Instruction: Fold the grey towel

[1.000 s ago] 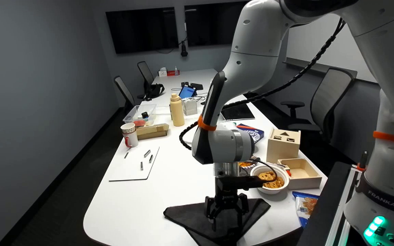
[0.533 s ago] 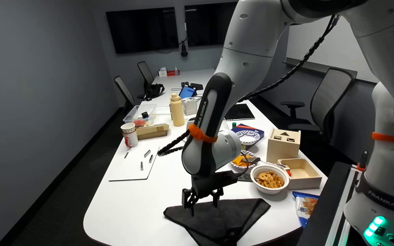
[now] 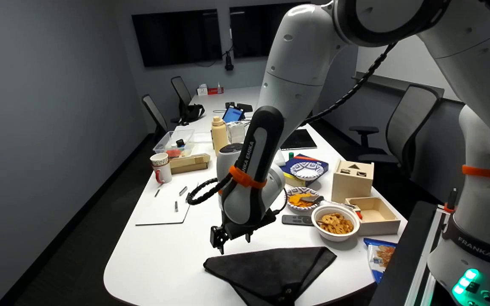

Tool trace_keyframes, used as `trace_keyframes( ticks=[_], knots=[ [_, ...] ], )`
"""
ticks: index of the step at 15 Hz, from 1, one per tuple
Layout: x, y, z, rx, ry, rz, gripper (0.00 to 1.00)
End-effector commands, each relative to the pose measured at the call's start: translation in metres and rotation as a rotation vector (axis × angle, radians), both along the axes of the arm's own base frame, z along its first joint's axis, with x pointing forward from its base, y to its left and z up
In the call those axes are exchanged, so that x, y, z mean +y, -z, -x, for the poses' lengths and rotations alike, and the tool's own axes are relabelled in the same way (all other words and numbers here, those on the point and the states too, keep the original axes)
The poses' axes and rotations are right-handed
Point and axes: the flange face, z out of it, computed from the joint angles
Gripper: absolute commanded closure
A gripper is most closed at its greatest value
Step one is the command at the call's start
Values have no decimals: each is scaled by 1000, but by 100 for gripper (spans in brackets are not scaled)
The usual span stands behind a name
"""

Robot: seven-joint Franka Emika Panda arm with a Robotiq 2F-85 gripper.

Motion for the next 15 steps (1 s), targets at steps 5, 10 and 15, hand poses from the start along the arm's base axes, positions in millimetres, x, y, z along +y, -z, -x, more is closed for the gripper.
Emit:
trace_keyframes(
  ticks=[5,10,15],
  knots=[
    [25,29,-29,-37,-46,4,0],
    [43,45,-38,-20,-75,-5,0],
    [56,57,-41,3,-90,-4,23]
  ],
)
